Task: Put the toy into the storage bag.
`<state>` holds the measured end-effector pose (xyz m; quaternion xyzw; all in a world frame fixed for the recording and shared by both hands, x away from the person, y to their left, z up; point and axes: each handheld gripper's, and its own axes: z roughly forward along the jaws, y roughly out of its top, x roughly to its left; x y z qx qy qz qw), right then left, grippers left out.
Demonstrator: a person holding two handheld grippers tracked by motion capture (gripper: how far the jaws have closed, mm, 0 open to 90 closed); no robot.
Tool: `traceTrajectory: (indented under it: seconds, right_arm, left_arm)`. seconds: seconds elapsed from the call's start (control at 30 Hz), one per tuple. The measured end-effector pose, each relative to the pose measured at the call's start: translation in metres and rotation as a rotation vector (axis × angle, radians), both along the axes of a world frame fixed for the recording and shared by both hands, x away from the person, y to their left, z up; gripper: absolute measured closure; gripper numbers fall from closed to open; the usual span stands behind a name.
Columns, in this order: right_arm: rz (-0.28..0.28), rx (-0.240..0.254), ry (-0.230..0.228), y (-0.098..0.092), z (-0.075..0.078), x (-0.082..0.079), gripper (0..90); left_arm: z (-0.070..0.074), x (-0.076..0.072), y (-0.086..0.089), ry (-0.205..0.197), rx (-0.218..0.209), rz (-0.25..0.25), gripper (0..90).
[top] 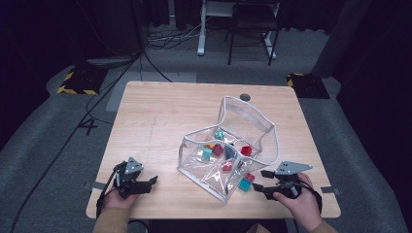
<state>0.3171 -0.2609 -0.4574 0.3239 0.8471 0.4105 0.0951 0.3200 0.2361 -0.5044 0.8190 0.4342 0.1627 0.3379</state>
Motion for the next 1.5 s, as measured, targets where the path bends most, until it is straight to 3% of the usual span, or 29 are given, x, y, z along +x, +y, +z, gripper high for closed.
traceTrajectory:
  seconds: [0.4, 0.8, 1.03, 1.23, 1.5]
  right_arm:
    - [0.072, -0.018, -0.007, 0.02, -0.024, -0.004, 41.3]
    - [0.116, -0.043, -0.008, 0.036, -0.033, -0.007, 46.0]
    - [0.121, -0.089, -0.033, 0.044, -0.038, -0.006, 58.1]
    - [0.117, -0.089, -0.034, 0.042, -0.033, -0.008, 59.0]
    - [0.127, -0.066, -0.051, 0.039, -0.017, -0.019, 59.1]
  left_arm:
    - [0.0, 0.0, 0.0, 0.0, -0.002, 0.0, 21.6]
    - [0.0, 0.0, 0.0, -0.002, 0.003, -0.001, 21.6]
    - [0.0, 0.0, 0.0, -0.002, 0.003, -0.001, 21.6]
    - [0.0, 0.0, 0.0, 0.0, 0.0, 0.0, 21.6]
    - [0.0, 0.0, 0.0, 0.001, -0.002, 0.001, 21.6]
